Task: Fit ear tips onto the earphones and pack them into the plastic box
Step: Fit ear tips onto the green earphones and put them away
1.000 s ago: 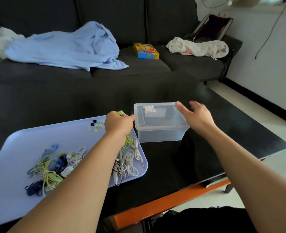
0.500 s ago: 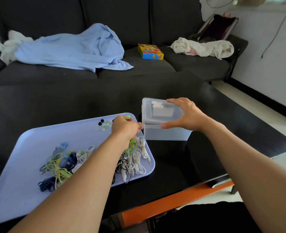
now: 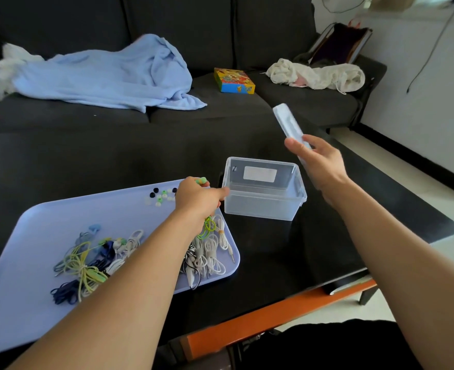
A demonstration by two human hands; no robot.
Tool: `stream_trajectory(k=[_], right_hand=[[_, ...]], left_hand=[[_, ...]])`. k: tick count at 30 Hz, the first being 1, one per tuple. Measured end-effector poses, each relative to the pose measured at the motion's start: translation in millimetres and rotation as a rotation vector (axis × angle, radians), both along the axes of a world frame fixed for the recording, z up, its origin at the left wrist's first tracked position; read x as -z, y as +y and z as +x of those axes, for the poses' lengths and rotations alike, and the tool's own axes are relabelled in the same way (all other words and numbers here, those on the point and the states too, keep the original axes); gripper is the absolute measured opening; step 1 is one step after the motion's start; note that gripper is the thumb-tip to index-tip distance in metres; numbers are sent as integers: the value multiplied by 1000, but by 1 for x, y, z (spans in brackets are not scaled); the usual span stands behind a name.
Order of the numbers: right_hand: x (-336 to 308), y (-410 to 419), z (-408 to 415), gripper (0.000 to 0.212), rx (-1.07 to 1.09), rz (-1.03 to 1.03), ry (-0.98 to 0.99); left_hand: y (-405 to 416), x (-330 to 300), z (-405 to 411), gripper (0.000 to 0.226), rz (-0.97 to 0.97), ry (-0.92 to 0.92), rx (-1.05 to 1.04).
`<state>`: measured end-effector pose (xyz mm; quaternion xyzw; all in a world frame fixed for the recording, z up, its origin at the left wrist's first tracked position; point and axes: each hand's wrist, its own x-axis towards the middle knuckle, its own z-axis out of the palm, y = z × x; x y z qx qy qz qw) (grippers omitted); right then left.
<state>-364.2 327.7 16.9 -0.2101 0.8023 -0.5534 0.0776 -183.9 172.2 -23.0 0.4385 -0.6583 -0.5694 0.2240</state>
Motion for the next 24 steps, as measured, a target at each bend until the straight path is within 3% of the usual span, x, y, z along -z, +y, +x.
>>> stream_trajectory(k=[3,6,12,17,18,20,22,24], right_hand=[[3,22,-17,120,315,211,-72],[23,42,-23,121,465,475,-153],[55,42,-24,140,476,869,-143],[58,34,-27,150,340,962,-239],[55,34,-25,146,346,980,-225],[45,34,-18,116,386,947,-47],[27,28,-6,77,384,652,251],[-3,11,25,51,204,241,315]], left_hand=[[0,-6,0,29,-22,96,-85],[4,-23,3,24,43,249,-56],[21,-45,6,36,523,494,75],[17,-44,9,46,724,621,52],[17,-43,9,44,736,631,44],[20,-44,7,39,741,643,41],[27,-47,4,36,749,657,41],[33,-50,-1,36,762,689,26]])
